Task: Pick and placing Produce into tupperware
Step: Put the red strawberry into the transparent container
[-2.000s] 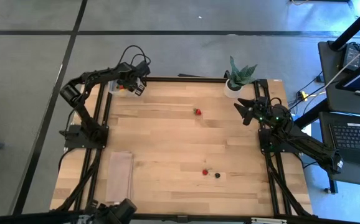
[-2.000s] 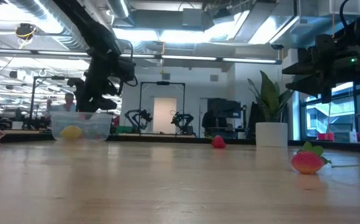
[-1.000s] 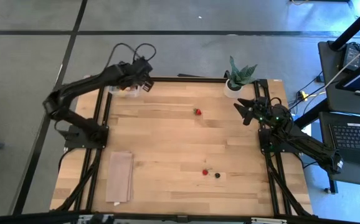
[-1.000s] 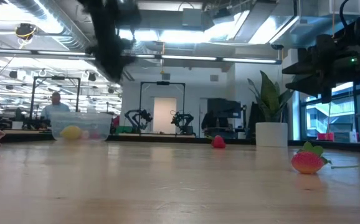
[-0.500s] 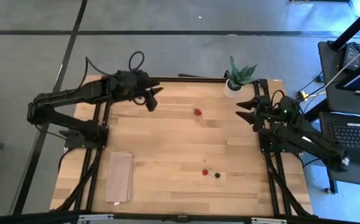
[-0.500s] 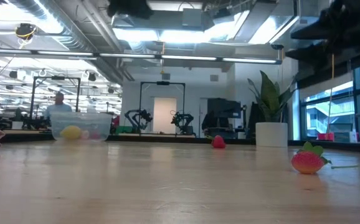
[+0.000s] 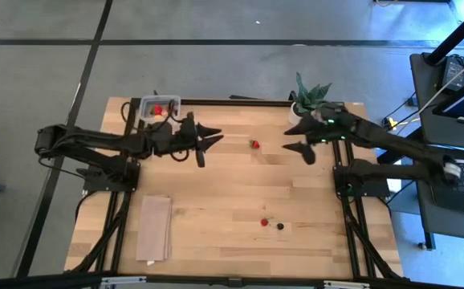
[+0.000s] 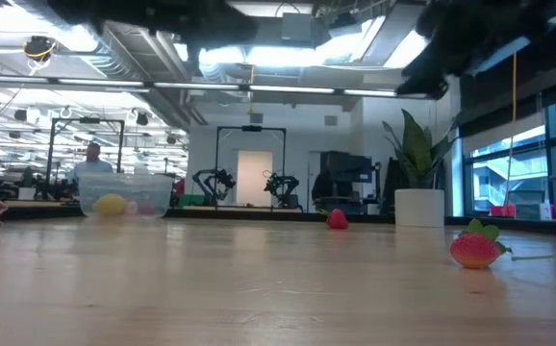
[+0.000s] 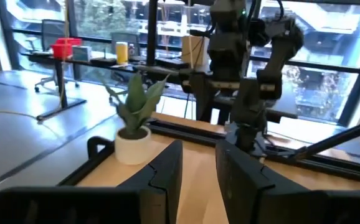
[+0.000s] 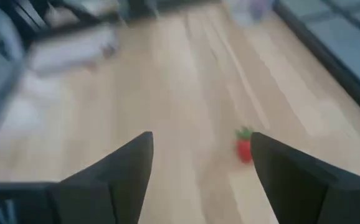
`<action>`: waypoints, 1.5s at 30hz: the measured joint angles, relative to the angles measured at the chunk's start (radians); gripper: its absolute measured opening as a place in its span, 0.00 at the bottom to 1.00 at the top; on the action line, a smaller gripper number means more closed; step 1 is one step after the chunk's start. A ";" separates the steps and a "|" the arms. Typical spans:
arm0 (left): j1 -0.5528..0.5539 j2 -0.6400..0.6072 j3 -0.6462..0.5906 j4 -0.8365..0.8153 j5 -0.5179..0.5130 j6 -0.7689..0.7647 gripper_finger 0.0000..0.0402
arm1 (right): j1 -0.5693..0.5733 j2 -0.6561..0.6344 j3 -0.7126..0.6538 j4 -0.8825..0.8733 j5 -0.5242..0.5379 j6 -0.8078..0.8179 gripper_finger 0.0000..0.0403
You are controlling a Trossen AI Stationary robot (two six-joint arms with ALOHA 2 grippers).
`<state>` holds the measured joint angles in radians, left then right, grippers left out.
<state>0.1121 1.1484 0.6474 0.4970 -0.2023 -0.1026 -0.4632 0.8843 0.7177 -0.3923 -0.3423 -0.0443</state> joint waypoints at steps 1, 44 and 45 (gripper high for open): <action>-0.002 0.001 -0.013 0.014 -0.009 0.000 0.22 | 0.007 0.040 0.007 -0.001 0.025 -0.023 0.67; -0.021 0.000 -0.039 -0.018 -0.044 0.009 0.04 | 0.072 0.768 0.023 0.457 0.250 -0.016 0.67; -0.021 0.000 -0.039 -0.018 -0.044 0.009 0.04 | 0.072 0.779 0.023 0.463 0.261 -0.014 0.67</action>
<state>0.0914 1.1484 0.6086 0.4789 -0.2459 -0.0940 -0.3912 1.6633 0.7406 0.0706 -0.0811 -0.0582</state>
